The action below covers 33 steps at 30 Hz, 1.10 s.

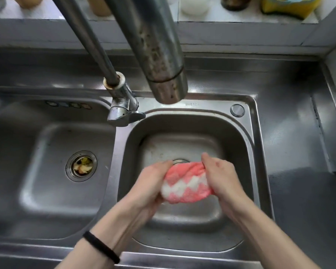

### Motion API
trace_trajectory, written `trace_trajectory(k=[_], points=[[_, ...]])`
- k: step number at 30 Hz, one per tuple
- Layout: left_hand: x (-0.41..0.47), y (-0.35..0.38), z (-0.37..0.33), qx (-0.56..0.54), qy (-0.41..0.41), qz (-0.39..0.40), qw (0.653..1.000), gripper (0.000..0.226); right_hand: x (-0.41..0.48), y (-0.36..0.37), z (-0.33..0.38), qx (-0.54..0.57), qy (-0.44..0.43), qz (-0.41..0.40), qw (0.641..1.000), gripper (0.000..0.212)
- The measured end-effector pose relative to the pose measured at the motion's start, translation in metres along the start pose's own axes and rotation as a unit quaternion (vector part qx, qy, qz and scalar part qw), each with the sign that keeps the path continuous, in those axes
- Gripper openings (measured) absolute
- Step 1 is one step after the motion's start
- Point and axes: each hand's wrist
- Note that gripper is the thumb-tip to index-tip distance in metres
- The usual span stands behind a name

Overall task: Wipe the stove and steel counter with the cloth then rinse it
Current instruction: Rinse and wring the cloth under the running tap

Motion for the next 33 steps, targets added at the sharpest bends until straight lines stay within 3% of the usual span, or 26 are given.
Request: trace_trajectory(k=[3, 6, 9, 11, 15, 18, 21, 24, 29, 33], points=[[0.000, -0.020, -0.003, -0.011, -0.036, 0.037, 0.999, 0.013, 0.006, -0.022, 0.015, 0.072, 0.068, 0.097, 0.990, 0.036], [0.000, -0.036, -0.003, 0.001, -0.067, 0.092, 0.993, 0.022, 0.007, -0.036, 0.030, 0.137, 0.085, 0.158, 0.974, 0.024], [-0.004, -0.043, -0.002, -0.002, -0.089, 0.190, 0.978, 0.044, 0.009, -0.042, 0.037, 0.167, 0.081, 0.168, 0.968, 0.026], [-0.005, -0.044, 0.001, 0.000, -0.094, 0.255, 0.962, 0.048, 0.011, -0.044, 0.043, 0.173, 0.068, 0.161, 0.969, 0.020], [-0.006, -0.040, 0.006, -0.001, -0.115, 0.321, 0.940, 0.060, 0.011, -0.043, 0.050, 0.162, 0.030, 0.148, 0.975, 0.017], [-0.008, -0.035, 0.006, -0.015, -0.127, 0.343, 0.931, 0.077, 0.008, -0.040, 0.052, 0.130, -0.008, 0.150, 0.980, 0.024], [-0.007, -0.034, 0.005, -0.081, -0.148, 0.346, 0.923, 0.071, 0.002, -0.037, 0.057, 0.092, -0.057, 0.140, 0.984, 0.030], [-0.003, -0.033, 0.010, -0.122, -0.167, 0.322, 0.924, 0.068, -0.006, -0.033, 0.063, 0.004, -0.132, 0.073, 0.989, 0.031], [-0.005, -0.024, 0.010, -0.212, -0.184, 0.274, 0.920, 0.053, -0.044, -0.016, 0.047, -0.142, -0.333, -0.011, 0.932, 0.019], [-0.006, -0.021, 0.006, -0.214, -0.179, 0.261, 0.924, 0.030, -0.084, -0.003, 0.008, -0.206, -0.403, 0.073, 0.889, 0.033]])
Point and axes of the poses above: each hand's wrist, its own x-axis towards the middle knuckle, its own y-axis out of the palm, z = x × y, and after that the axes turned 3 degrees about -z, right-handed
